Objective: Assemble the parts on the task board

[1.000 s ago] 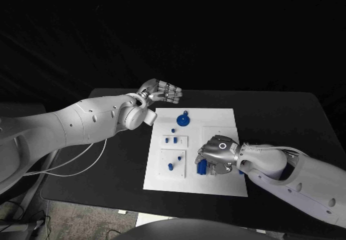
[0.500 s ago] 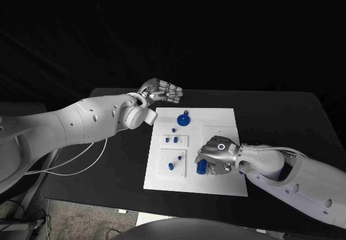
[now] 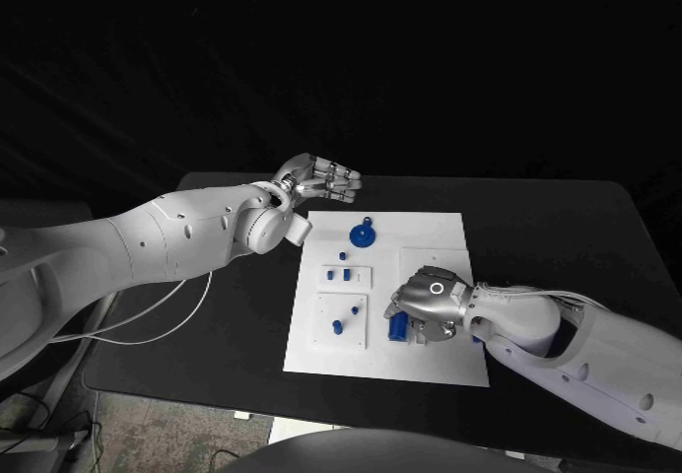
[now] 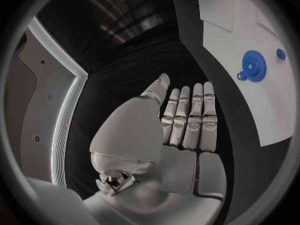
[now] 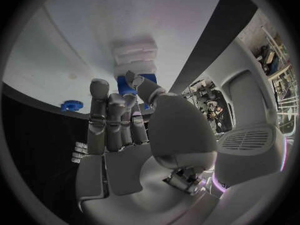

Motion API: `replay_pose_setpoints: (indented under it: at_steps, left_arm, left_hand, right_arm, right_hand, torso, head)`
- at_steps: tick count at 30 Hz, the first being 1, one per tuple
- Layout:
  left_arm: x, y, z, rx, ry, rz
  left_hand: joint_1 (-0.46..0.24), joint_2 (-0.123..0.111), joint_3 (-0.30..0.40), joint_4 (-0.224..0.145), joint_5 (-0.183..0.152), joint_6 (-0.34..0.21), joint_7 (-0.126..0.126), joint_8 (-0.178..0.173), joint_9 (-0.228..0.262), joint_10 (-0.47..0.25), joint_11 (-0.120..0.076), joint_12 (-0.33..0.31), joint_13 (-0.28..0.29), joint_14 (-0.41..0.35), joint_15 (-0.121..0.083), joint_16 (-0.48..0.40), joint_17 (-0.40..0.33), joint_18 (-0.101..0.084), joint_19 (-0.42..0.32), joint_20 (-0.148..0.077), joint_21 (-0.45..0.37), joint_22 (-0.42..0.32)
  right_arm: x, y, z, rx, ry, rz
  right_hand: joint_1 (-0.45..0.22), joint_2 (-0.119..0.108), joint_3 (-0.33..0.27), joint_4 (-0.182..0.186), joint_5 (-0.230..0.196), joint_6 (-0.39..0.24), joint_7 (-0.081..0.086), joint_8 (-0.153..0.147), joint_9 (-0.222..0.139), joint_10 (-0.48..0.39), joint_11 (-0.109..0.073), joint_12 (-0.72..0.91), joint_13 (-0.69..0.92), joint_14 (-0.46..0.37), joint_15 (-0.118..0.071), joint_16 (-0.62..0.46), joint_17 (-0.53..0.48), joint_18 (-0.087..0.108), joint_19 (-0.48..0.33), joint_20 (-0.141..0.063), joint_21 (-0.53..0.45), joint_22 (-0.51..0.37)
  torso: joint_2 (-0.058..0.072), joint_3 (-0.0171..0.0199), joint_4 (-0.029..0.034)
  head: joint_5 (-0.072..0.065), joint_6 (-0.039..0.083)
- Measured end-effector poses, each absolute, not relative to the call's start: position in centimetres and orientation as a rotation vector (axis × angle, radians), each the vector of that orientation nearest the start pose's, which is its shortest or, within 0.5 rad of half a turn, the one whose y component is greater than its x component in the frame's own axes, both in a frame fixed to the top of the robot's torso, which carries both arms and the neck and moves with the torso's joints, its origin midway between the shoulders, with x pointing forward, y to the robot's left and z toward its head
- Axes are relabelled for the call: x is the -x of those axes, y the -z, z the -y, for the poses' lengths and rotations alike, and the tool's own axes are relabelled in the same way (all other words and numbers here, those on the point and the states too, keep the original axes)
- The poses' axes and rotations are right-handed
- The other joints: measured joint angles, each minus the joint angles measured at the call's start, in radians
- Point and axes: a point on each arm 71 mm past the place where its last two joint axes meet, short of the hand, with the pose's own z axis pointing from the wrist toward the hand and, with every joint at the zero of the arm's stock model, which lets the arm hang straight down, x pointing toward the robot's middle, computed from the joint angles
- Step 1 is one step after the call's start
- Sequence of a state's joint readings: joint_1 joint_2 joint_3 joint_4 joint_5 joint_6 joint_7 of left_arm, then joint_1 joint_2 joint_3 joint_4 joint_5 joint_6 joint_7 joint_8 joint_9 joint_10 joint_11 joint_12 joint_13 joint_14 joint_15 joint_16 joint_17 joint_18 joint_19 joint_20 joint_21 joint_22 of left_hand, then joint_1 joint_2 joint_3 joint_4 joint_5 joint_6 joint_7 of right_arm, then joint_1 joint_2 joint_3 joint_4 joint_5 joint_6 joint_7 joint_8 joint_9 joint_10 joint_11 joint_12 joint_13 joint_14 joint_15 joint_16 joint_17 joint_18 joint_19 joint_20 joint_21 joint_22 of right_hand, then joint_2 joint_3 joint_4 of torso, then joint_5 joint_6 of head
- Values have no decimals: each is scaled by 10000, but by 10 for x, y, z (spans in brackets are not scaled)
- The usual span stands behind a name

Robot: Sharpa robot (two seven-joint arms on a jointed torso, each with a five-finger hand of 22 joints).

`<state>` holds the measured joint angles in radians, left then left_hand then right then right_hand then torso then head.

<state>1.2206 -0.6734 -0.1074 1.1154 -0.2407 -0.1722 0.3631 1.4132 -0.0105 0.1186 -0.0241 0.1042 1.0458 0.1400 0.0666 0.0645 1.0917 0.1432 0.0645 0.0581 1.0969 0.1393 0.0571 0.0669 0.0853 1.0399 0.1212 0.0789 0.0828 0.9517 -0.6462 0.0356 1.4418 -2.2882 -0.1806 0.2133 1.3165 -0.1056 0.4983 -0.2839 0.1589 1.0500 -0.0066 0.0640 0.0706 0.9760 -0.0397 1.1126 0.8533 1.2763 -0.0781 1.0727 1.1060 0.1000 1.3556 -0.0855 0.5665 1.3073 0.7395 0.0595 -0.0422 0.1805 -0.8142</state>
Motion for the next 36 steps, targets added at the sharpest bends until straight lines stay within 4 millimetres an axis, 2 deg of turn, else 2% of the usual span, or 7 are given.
replay_pose_setpoints:
  at_steps: [9,20,23,27,31,34,36]
  left_arm:
    - [-550,212,-238,8656,13281,-15498]
    - [-549,212,-238,8661,13278,-15509]
    - [-549,212,-238,8664,13272,-15509]
    - [-549,212,-239,8670,13257,-15504]
    - [-549,212,-241,8678,13239,-15497]
    - [-549,212,-242,8684,13225,-15491]
    - [-549,212,-242,8688,13215,-15487]
  left_hand:
    - [0,0,0,0,0,1,1,0,0,0,0,0,0,0,0,0,0,0,0,0,0,1]
    - [0,0,0,0,0,2,3,0,0,0,0,0,0,0,0,0,0,0,0,0,0,2]
    - [0,0,0,0,0,3,3,0,0,0,0,0,0,0,0,0,0,0,0,0,0,2]
    - [0,0,0,0,0,5,5,0,0,0,0,0,0,0,0,0,0,0,0,0,0,2]
    - [0,0,0,-1,0,6,6,0,0,0,0,0,0,0,0,0,0,0,0,0,0,1]
    - [0,0,-27,27,0,6,6,0,0,0,0,0,0,0,0,0,0,0,0,0,0,-7]
    - [0,0,-27,27,0,6,6,0,0,0,0,0,0,0,0,0,0,0,0,0,0,-7]
  right_arm:
    - [-421,283,102,11597,-6531,-14856]
    - [-421,282,103,11495,-6527,-14802]
    - [-421,280,107,11233,-6565,-14729]
    - [-421,275,116,10464,-6800,-14674]
    - [-429,258,133,8748,-7231,-14640]
    - [-436,242,149,7197,-7483,-14681]
    - [-440,234,160,6150,-7532,-14858]
  right_hand:
    - [53,-53,0,0,0,-420,-181,1,-37,-76,4,-103,-72,-83,14,-70,-30,0,-36,-35,-146,0]
    - [171,-170,262,74,-83,-775,-228,1,-36,-75,4,-144,-115,-82,14,-70,-30,0,-36,-35,-36,-1]
    - [210,-341,368,193,-90,-1864,-242,1,-111,115,-53,-144,-96,-11,-57,-43,10,0,46,-111,190,3]
    - [88,-404,-170,375,37,-1974,5,1,-114,544,-89,122,267,305,-108,189,173,0,386,-171,672,8]
    - [-470,-44,-1453,478,37,-944,553,1,-74,915,96,373,749,552,1,309,347,0,654,-104,940,7]
    - [-915,127,-2236,910,-167,35,871,23,35,1174,326,528,1020,668,139,309,375,-11,762,3,931,7]
    - [-1008,220,-2553,1259,-379,574,917,16,107,1361,422,694,1246,704,232,309,375,-18,864,104,920,7]
  torso:
    - [-4,-12,-10]
    - [-6,-7,-10]
    - [-6,-3,-10]
    - [-7,0,-16]
    - [-12,0,-30]
    - [-16,-3,-43]
    - [-21,-6,-55]
  head:
    - [24,-9]
    - [35,-13]
    - [36,2]
    - [10,37]
    - [-68,108]
    - [-149,164]
    - [-205,196]
